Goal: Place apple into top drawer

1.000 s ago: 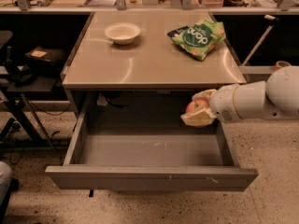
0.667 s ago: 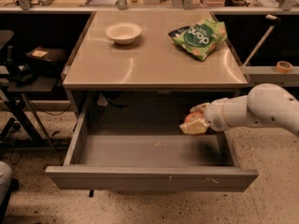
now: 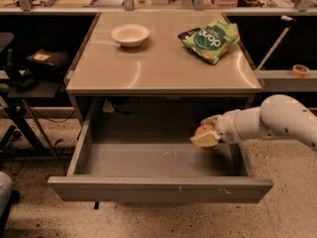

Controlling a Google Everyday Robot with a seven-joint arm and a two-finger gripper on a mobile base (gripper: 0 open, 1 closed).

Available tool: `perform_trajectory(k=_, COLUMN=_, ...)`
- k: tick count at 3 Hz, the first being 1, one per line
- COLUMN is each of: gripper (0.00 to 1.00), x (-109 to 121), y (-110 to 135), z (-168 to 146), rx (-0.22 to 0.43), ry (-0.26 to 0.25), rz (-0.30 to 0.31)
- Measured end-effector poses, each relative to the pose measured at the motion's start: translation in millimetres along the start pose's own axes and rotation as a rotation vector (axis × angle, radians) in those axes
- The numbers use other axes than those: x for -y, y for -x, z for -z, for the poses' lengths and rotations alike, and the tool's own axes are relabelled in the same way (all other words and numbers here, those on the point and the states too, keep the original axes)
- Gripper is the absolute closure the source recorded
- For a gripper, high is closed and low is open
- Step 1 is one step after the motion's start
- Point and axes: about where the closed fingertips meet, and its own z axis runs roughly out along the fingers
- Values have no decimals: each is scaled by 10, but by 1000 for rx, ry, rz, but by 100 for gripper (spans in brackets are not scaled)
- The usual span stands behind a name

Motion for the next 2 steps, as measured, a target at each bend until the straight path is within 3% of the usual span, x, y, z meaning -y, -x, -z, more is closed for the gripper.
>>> perform_trajectory(k=1, gripper=100, x=-208, y=-96, z=-208, rx=19, ry=73, rz=-19)
perform_trajectory(k=2, gripper=100, x=-474, y=-147, z=-514, rx=62, ry=181, rz=-43)
